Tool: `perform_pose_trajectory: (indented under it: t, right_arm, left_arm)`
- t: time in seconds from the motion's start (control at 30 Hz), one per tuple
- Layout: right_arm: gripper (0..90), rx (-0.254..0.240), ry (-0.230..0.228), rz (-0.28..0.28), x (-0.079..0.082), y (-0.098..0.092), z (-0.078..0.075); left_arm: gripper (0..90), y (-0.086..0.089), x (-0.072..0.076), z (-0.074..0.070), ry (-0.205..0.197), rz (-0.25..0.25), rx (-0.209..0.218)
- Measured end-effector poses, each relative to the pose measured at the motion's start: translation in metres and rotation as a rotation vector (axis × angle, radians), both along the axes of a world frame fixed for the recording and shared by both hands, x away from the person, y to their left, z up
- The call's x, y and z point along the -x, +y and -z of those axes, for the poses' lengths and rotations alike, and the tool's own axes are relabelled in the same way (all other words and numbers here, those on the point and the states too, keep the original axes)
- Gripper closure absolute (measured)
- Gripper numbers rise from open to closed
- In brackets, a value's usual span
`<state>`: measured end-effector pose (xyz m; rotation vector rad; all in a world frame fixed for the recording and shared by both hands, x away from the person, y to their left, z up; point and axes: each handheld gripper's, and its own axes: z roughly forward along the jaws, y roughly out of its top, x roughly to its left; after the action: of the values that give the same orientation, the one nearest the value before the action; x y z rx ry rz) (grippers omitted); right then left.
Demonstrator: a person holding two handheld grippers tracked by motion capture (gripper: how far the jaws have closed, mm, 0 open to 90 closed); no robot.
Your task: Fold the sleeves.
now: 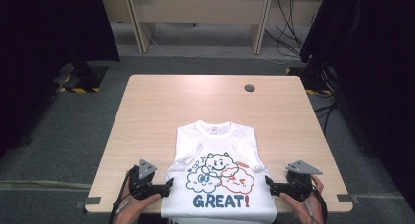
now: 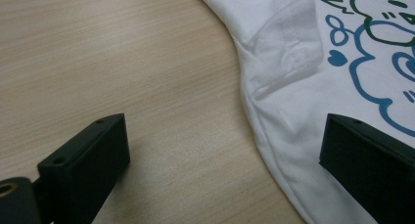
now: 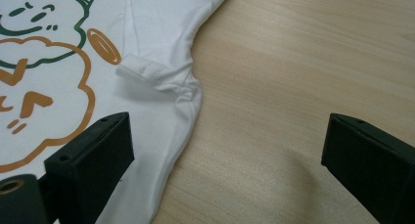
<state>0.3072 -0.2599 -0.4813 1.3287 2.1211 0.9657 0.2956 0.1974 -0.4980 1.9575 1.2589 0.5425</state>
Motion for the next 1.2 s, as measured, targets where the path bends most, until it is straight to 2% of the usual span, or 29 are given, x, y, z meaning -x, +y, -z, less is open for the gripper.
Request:
perform_pose_trajectory:
  t: [0.07, 1.2]
  right_arm:
    - [5.2, 0.002, -0.001, 0.001, 0.0001, -0.0002, 0.0000]
    - [5.4, 0.012, 0.003, -0.001, 0.0017, 0.0008, 0.0000]
  left_arm:
    - [3.3, -0.0007, 0.0001, 0.0003, 0.000, 0.003, -0.017]
    - [2.1, 0.0001, -0.0004, 0.0004, 0.003, 0.007, -0.020]
